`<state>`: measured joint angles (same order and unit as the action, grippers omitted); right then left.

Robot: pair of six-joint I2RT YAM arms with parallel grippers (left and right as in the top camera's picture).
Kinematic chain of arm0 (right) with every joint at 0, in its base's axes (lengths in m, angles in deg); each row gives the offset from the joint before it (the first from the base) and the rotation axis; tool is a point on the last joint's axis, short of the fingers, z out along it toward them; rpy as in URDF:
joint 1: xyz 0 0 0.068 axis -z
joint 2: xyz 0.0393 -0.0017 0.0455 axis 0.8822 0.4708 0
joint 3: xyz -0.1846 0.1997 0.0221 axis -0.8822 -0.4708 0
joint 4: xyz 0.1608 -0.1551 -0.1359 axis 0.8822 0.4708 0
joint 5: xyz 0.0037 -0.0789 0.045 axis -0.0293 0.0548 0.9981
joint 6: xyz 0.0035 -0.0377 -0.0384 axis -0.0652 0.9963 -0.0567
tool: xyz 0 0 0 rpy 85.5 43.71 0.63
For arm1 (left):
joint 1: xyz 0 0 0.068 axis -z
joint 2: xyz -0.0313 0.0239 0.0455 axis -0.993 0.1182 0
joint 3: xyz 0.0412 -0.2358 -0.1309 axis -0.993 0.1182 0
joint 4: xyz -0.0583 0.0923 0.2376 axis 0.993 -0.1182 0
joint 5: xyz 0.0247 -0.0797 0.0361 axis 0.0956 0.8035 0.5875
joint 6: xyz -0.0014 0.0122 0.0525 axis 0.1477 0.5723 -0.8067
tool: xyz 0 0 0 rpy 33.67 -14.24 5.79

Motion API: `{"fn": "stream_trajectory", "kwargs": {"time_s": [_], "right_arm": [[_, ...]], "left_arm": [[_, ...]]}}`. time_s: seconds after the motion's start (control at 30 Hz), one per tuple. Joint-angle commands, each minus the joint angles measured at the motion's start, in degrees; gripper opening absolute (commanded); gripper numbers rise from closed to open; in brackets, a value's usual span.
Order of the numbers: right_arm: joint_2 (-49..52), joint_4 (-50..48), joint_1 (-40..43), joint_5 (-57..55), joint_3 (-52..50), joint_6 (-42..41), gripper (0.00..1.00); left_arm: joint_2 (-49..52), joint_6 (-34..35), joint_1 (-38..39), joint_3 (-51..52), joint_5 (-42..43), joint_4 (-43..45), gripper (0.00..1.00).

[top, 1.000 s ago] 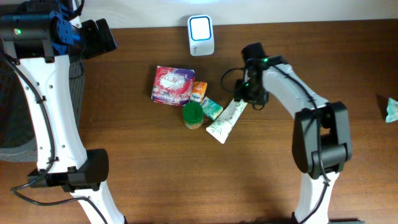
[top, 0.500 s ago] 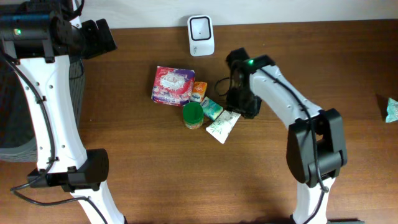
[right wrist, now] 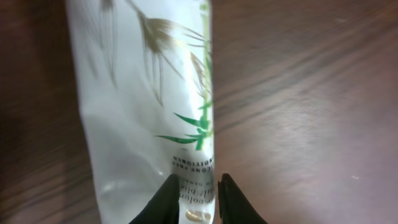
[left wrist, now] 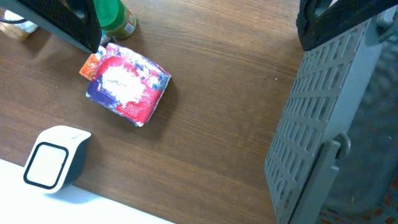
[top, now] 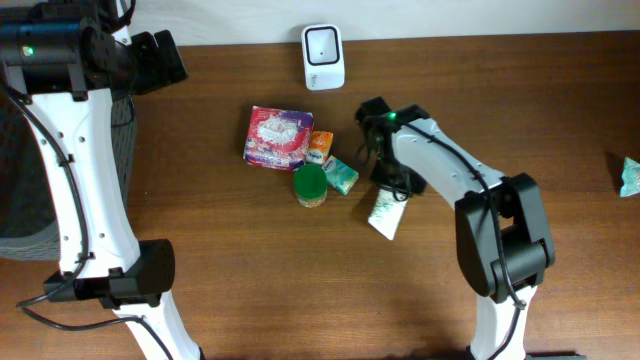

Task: Scan the item barcode

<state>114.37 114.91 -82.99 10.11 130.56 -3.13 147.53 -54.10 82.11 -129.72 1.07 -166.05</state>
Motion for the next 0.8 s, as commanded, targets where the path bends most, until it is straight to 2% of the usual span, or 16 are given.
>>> {"fn": "stream_trajectory", "kwargs": {"time_s": [0.0,0.13,0.2,0.33,0.4,0.53,0.7,0.77], "right_arm": [[-0.7,3.1,4.7,-1.6,-1.1,-0.4,0.17],[-0.7,3.4,7.0,0.7,-0.9,8.4,0.19],[-0.7,3.6,7.1,1.6,0.0,10.6,0.27],[-0.7,3.5,5.7,4.2,3.1,17.9,0.55],[-0.7,3.1,4.5,4.2,3.2,17.9,0.62],[-0.7,2.7,0.2,3.1,3.1,17.8,0.63],[-0.4,1.5,-6.0,-11.2,1.6,9.6,0.63],[-0.4,-0.3,-6.0,-12.0,-0.2,9.6,0.72]], "left_arm": [[-1.1,-0.5,-0.2,-0.5,-0.5,0.0,0.99],[-1.1,-0.5,-0.2,-0.5,-0.4,0.0,0.99],[-1.1,-0.5,-0.2,-0.5,-0.4,0.0,0.99],[-1.1,-0.5,-0.2,-0.5,-0.5,0.0,0.99],[-1.1,-0.5,-0.2,-0.5,-0.4,0.0,0.99],[-1.1,-0.5,-0.2,-0.5,-0.5,0.0,0.99],[-1.1,-0.5,-0.2,-0.5,-0.5,0.0,0.99],[-1.1,-0.5,-0.2,-0.5,-0.5,0.0,0.99]]}}
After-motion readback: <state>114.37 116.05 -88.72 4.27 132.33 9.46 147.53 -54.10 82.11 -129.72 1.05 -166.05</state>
